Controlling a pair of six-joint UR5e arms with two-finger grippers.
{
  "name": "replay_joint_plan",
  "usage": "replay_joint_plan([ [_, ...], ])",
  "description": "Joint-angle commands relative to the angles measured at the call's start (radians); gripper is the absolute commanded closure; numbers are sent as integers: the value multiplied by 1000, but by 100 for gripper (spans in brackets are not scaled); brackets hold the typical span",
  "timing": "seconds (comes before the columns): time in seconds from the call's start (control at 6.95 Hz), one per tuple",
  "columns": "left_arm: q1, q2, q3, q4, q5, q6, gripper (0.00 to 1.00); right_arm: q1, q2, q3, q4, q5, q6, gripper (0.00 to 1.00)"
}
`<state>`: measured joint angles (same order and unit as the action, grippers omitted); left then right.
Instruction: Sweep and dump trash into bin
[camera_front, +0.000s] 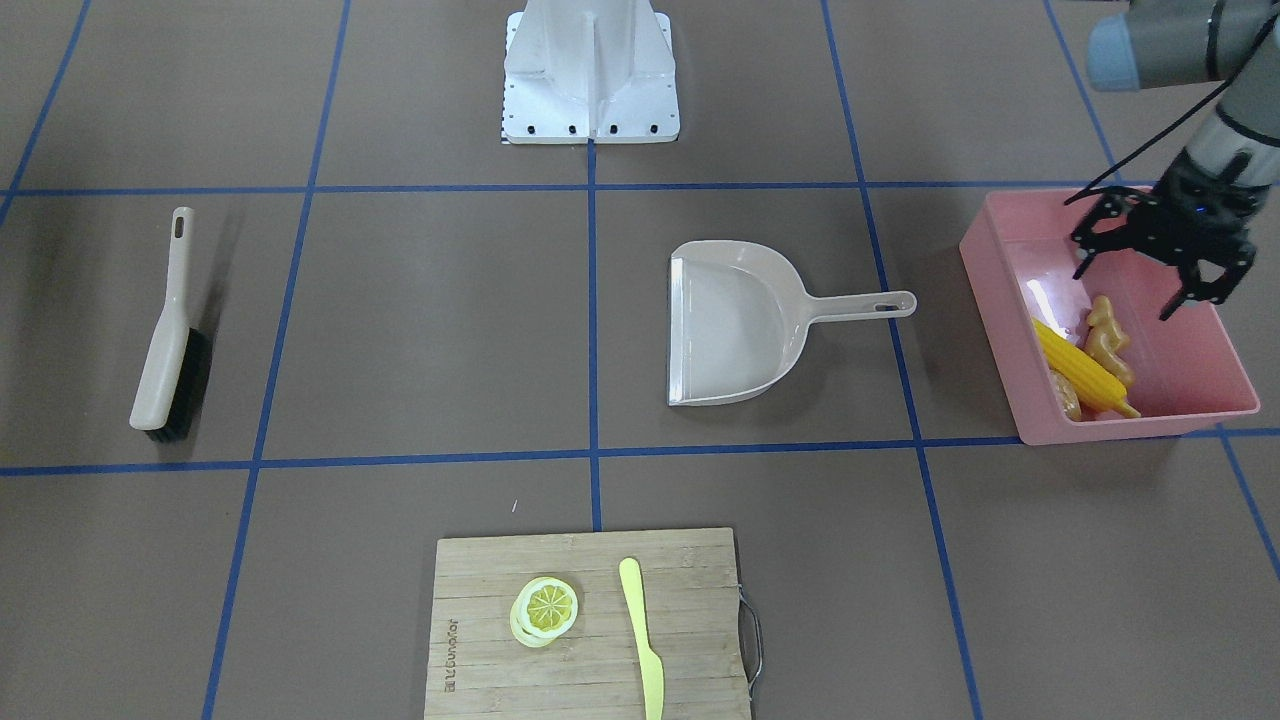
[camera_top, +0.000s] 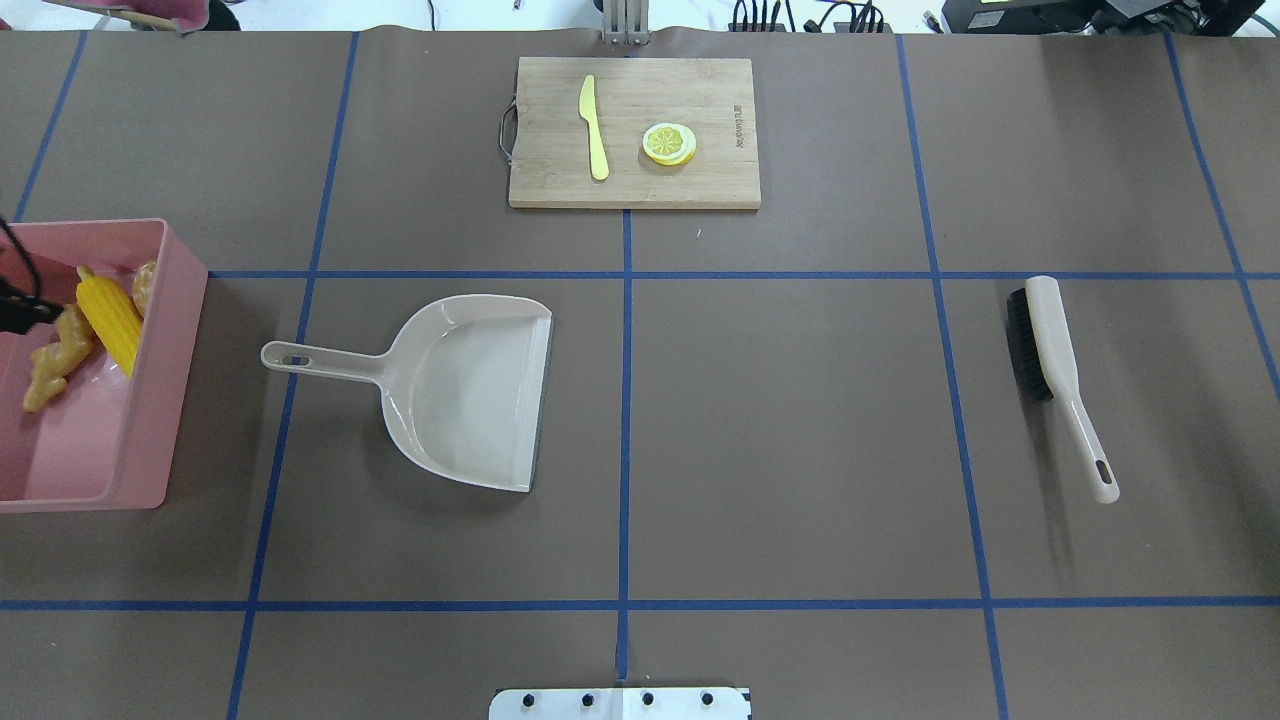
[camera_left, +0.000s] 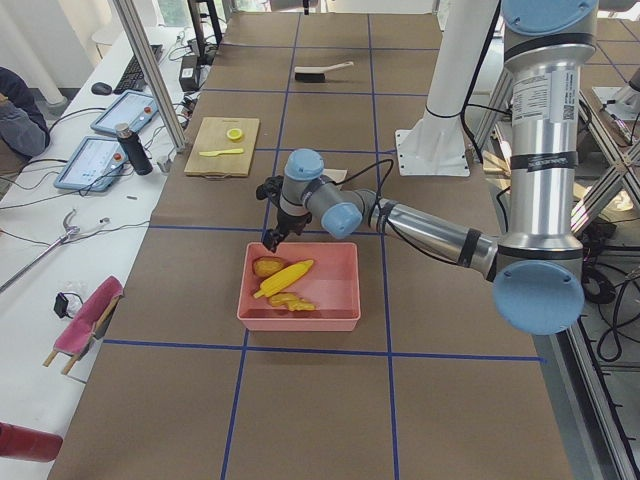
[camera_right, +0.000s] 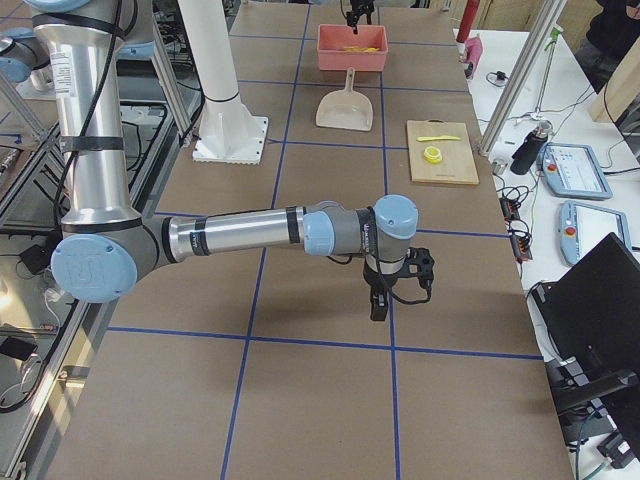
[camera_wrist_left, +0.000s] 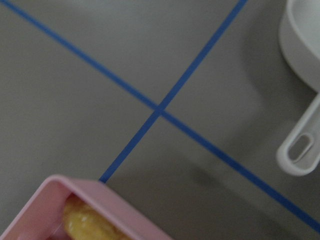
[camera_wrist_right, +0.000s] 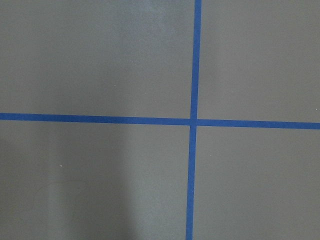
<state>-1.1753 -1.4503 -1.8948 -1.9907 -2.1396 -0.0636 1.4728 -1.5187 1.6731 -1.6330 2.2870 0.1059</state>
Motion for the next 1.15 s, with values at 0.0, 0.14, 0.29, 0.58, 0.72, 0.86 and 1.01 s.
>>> replay_joint_plan([
  [0.0, -220, 116, 58, 13, -116, -10, 1, 0, 0, -1, -1, 0, 0, 0],
  [0.14, -315, 131, 124, 44, -169, -13, 1, 0, -1, -3, -1, 0, 0, 0],
  [0.29, -338, 128, 152, 88, -175, -53, 1, 0, -1, -3, 1, 0, 0, 0],
  [0.58, -421, 6, 219, 300, -184, -55, 1, 0, 0, -9, 1, 0, -2, 0],
  [0.72, -434, -61, 200, 476, -200, -53, 1, 0, 2, -9, 1, 0, -2, 0],
  [0.86, -437, -70, 183, 486, -195, -51, 1, 0, 3, -10, 1, 0, -2, 0],
  [1.01, -437, -67, 190, 486, -194, -50, 1, 0, 2, -10, 1, 0, -2, 0],
])
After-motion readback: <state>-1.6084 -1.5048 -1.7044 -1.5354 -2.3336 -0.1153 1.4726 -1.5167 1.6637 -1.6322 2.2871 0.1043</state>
